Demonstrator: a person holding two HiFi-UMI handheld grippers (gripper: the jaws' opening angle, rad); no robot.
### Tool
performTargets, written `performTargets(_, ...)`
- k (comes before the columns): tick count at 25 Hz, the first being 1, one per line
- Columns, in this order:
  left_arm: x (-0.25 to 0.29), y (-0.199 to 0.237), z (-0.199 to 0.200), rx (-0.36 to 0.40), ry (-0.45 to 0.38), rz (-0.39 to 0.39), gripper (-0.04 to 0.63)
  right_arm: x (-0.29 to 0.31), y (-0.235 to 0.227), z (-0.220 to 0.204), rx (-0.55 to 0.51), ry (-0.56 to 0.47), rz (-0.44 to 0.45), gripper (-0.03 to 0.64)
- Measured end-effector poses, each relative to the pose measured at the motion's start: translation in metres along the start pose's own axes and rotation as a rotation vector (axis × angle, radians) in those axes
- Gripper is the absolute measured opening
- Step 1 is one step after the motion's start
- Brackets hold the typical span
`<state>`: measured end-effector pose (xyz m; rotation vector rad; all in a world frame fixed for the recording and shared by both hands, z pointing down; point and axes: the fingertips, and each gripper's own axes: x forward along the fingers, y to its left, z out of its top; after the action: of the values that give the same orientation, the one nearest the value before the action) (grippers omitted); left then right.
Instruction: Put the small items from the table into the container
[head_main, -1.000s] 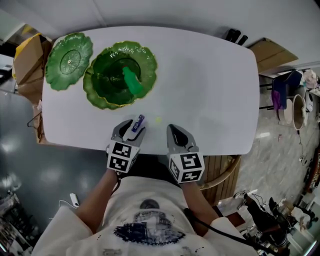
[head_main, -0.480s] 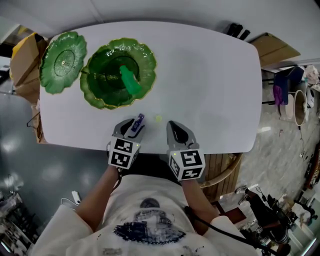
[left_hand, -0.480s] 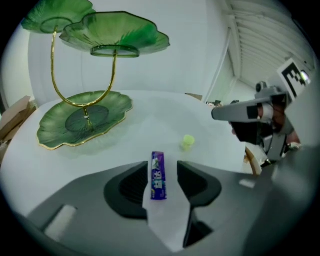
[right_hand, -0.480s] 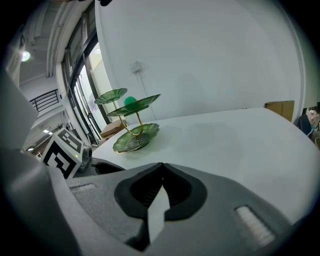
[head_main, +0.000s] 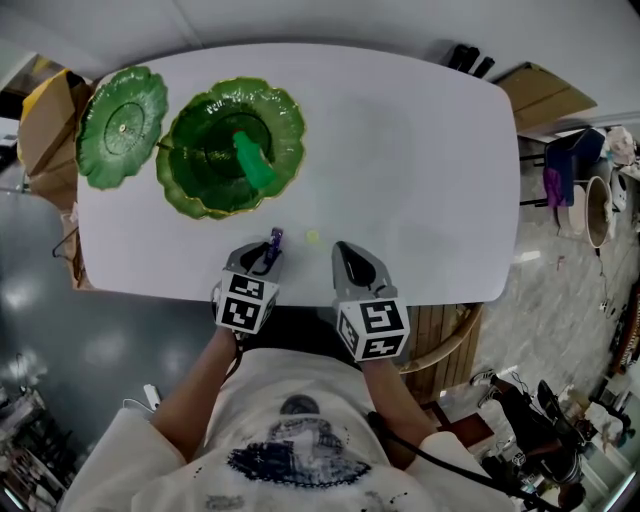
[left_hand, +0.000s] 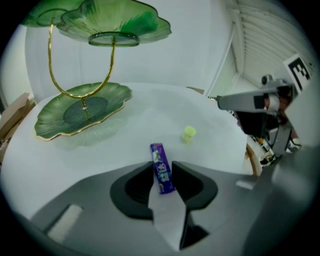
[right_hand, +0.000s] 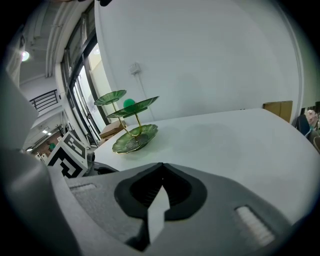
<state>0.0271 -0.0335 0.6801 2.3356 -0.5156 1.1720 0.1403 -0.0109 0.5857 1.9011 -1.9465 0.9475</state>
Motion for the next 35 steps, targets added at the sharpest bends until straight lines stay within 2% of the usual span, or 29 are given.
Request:
performTargets(8,-0.001,-0.002,-0.002,0.009,0.005,0.021,0.094,-0.016,-0.003,0.005,-0.011,-0.021,-0.013,-0.002)
performTargets(15,-0.016,-0.007,-0.002,0.001,-0.024,0.034,0.089,-0.032,0.003,0.006,-0.019,-0.038,-0.006,-0.002)
performTargets(22,-0.044,-0.010,0.000,-0.009,-0.083,0.068,0.087,-0.049,0.019,0.014,-0.048,-0.076,0.024,-0.002)
performTargets(27,-0.071,-0.014,0.009,0.018,-0.156,0.115,0.087,-0.069,0.029,0.018,-0.068,-0.101,0.040,-0.002)
performTargets(35,-0.106,-0.024,0.002,0.027,-0.179,0.154,0.087,-0.093,0.043,0.018,-0.075,-0.140,0.071,-0.002)
